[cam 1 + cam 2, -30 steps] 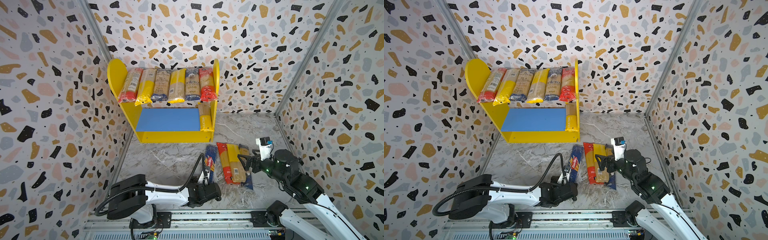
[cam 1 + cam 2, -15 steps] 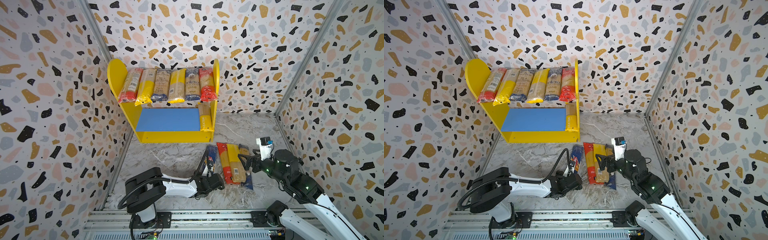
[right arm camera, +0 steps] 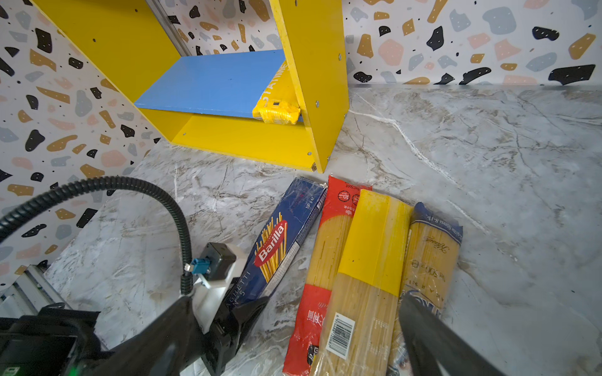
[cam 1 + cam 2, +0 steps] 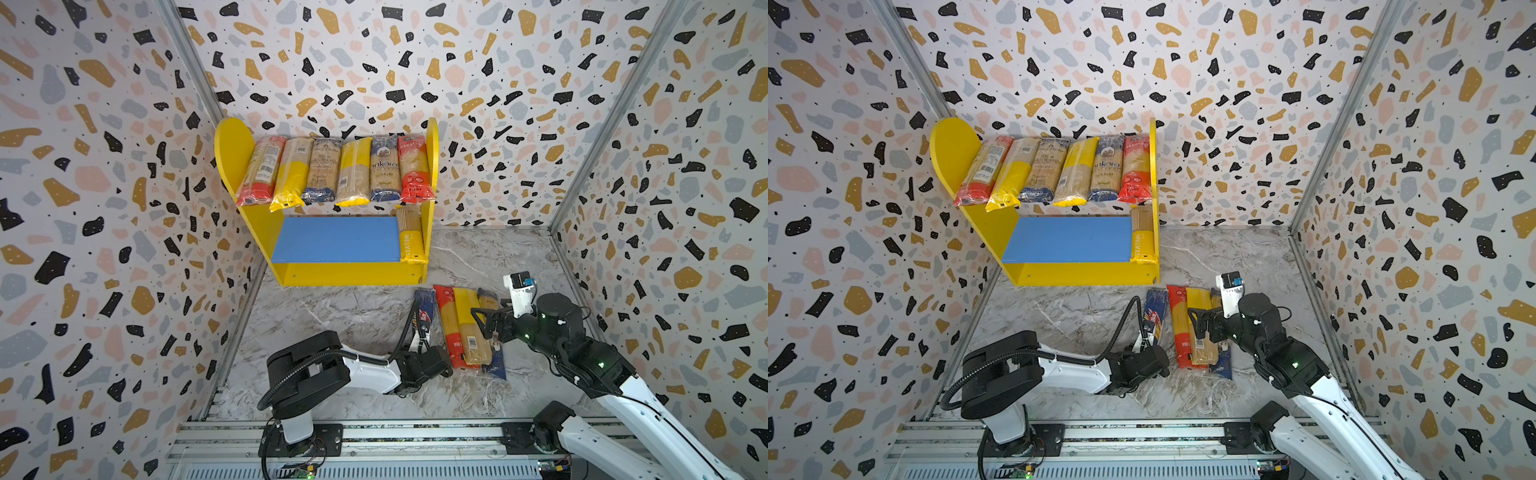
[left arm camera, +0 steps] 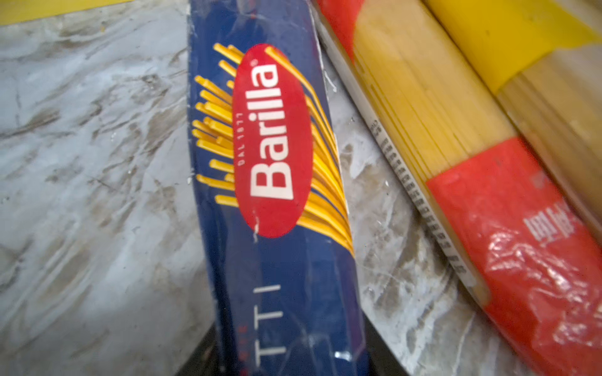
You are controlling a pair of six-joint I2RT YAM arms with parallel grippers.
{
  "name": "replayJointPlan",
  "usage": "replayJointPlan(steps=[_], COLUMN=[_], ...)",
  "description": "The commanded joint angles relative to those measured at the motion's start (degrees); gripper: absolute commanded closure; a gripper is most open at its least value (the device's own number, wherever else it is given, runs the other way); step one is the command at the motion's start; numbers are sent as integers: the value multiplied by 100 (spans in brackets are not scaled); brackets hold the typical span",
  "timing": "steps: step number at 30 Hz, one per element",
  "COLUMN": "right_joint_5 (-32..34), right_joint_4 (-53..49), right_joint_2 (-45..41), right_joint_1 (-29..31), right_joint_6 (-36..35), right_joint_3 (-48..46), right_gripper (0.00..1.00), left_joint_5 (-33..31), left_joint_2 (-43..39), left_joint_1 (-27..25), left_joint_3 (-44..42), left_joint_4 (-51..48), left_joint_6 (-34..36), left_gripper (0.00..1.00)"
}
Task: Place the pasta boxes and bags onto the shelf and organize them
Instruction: 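Close the left gripper on the top end of the blue Barilla box, then lift the Barilla box upright onto the blue shelf beside the yellow package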
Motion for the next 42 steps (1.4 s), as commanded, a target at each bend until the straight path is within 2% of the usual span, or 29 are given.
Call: replayJointPlan(steps=[1,6,9,16,22,30,35,39,42], right_joint_5=[27,-11,-79,-316,-561,-324,-294,-373,-438], right_joint_4=[142,207,261,399,633,888,986,1059,1078], right_joint_2=[42,173,254,461,755,1378,1695,1841,1934], right_joint_1=[15,17,22,26,123,707,942,984,997], right_joint_6=[-81,-81,-70,-47,36,66,53,54,48], right_joint_3=[189,207,229,334,359,633,872,1031,1137], right_gripper=[1,1,1,1,1,1,1,1,1], left_joint_5=[450,280,217,31,-264,-930,-1476,-1749,-1888], left_joint_2=[34,-503,-789,-1670,-2961,-4835,-5705,-5988,-5781], left_joint_1=[154,224,244,244,244,253,258,299,492], left_joint_3=[-452,-765,-893,-1237,-1469,-1440,-1430,-1342,-1125], left_joint_4=[-188,-222,-281,-458,-1036,-2171,-2488,-2349,-2210], left_joint_6=[54,189,278,314,244,279,349,701,1040], left_gripper=[70,92,100,100,100,100,100,100,100])
